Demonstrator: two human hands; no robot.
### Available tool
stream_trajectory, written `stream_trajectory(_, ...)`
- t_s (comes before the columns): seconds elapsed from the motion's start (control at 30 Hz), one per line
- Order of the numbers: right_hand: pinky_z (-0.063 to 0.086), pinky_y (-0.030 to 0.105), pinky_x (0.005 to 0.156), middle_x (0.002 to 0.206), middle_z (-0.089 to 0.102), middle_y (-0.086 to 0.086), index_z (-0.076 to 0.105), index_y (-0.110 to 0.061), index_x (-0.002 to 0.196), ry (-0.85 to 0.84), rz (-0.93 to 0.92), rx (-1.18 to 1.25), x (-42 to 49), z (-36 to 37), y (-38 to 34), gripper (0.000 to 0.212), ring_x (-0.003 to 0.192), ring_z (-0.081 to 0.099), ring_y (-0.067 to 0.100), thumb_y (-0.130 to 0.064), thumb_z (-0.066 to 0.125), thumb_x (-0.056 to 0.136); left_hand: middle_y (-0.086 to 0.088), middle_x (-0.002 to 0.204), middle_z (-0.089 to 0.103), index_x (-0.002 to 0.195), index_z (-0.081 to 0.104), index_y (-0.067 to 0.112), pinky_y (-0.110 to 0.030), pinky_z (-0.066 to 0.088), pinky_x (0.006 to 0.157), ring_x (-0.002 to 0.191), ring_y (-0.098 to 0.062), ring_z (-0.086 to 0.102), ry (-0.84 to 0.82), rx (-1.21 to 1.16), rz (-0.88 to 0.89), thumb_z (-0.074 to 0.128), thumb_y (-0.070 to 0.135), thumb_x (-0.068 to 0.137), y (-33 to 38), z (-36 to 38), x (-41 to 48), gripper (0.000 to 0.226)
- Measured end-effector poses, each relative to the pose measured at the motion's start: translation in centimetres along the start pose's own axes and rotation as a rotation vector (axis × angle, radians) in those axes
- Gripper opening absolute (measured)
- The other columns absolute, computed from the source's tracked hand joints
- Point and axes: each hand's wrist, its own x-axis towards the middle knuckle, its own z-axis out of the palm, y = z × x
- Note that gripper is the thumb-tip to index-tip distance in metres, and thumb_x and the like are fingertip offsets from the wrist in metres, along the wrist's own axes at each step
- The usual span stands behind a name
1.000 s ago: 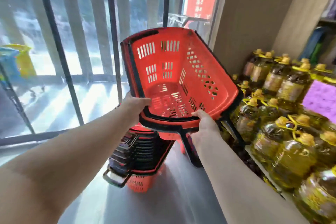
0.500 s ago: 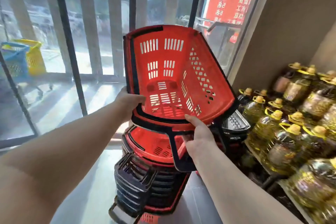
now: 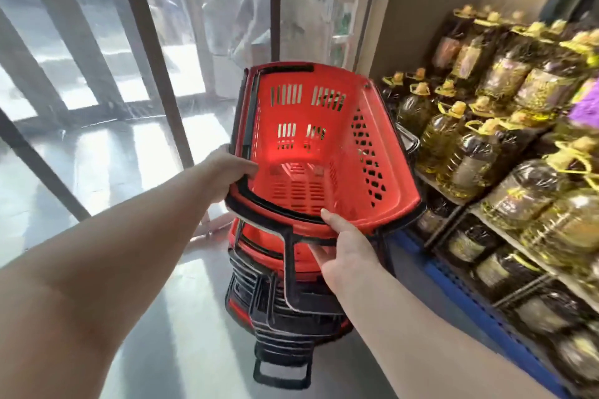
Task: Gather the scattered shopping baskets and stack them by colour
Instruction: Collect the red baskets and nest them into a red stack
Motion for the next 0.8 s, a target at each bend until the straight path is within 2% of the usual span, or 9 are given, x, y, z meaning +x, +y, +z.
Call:
stream_trajectory(0.17,0.058,0.042,0.083,0.091,0.066,0.014,0.064,-0.008,0.085,0.068,0.008,0.006,1.2,0.9,1.5,0.019,0.081,0.066,0.027,-0.005,0.078,0.073,-0.013,0.093,0.07,0.112,0.055,0.014,-0.043,0.061,0.074,0.075,-0.028,0.073,-0.01,0.008,-0.048,0.074,0.003,0.076,-2.5,-0.2,2.6,0.043)
stream_trajectory(0.3,0.056,0.044,0.085,0.099,0.064,0.018,0.061,-0.005,0.089,0.059,0.057,0.004,3.2,1.8,3.6,0.014,0.089,0.064,0.031,-0.004,0.072,0.08,-0.008,0.083,0.071,0.104,0.062,0.015,-0.029,0.058,0.055,0.067,-0.02,0.071,0.123,0.192,-0.072,0.079,0.021,0.075,-5.9,-0.8,4.2,0.034)
stream_trajectory(0.4,0.053,0.044,0.09,0.114,0.061,0.024,0.06,-0.001,0.097,0.017,0.117,0.016,4.6,1.6,5.2,0.012,0.102,0.062,0.035,-0.002,0.063,0.086,-0.01,0.093,0.071,0.111,0.064,0.014,-0.036,0.06,0.07,0.081,-0.024,0.07,0.142,0.262,-0.08,0.075,0.019,0.077,-9.2,-1.1,5.2,0.036)
stream_trajectory(0.43,0.05,0.043,0.096,0.119,0.059,0.026,0.059,-0.001,0.096,-0.005,0.137,-0.029,5.1,1.2,5.6,0.008,0.108,0.06,0.037,-0.002,0.06,0.088,-0.01,0.094,0.07,0.115,0.063,0.014,-0.037,0.06,0.071,0.082,-0.024,0.069,0.125,0.284,-0.095,0.073,0.017,0.078,-10.3,-1.2,5.4,0.038)
stream_trajectory(0.5,0.042,0.04,0.105,0.13,0.052,0.027,0.059,-0.002,0.093,-0.038,0.172,-0.176,5.6,0.3,5.6,0.005,0.119,0.053,0.037,-0.002,0.054,0.09,-0.006,0.092,0.068,0.122,0.06,0.017,-0.031,0.056,0.059,0.077,-0.019,0.065,0.083,0.347,-0.109,0.071,0.015,0.08,-12.1,-1.1,5.7,0.044)
stream_trajectory(0.57,0.049,0.039,0.097,0.125,0.053,0.027,0.057,0.002,0.101,-0.02,0.181,-0.369,6.0,-1.0,5.3,0.012,0.113,0.057,0.037,-0.003,0.052,0.091,-0.002,0.091,0.065,0.129,0.055,0.019,-0.021,0.043,0.05,0.069,-0.011,0.059,0.088,0.348,-0.1,0.07,0.016,0.082,-13.8,-1.1,5.9,0.049)
stream_trajectory(0.63,0.057,0.038,0.076,0.101,0.064,0.019,0.058,0.003,0.105,0.046,0.066,-0.637,5.8,-1.9,4.7,0.02,0.09,0.066,0.031,-0.008,0.055,0.089,-0.006,0.103,0.067,0.131,0.052,0.018,-0.019,0.041,0.053,0.072,-0.009,0.058,0.111,0.289,-0.084,0.07,0.021,0.083,-14.8,-1.1,6.4,0.052)
stream_trajectory(0.7,0.056,0.034,0.077,0.088,0.066,0.004,0.063,-0.009,0.101,0.149,-0.246,-1.116,6.3,-2.7,4.4,0.019,0.084,0.064,0.024,-0.019,0.062,0.084,-0.009,0.112,0.066,0.131,0.051,0.017,-0.022,0.045,0.061,0.082,-0.017,0.062,0.113,0.256,-0.092,0.073,0.031,0.081,-15.3,-0.8,6.6,0.057)
stream_trajectory(0.8,0.036,0.033,0.099,0.121,0.054,0.0,0.051,-0.02,0.126,0.036,-0.748,-1.76,8.1,-3.5,5.4,0.05,0.114,0.047,0.023,-0.038,0.065,0.081,-0.002,0.112,0.062,0.136,0.041,0.023,-0.03,0.047,0.066,0.094,-0.022,0.06,0.111,0.215,-0.109,0.074,0.048,0.074,-15.8,0.1,6.9,0.074)
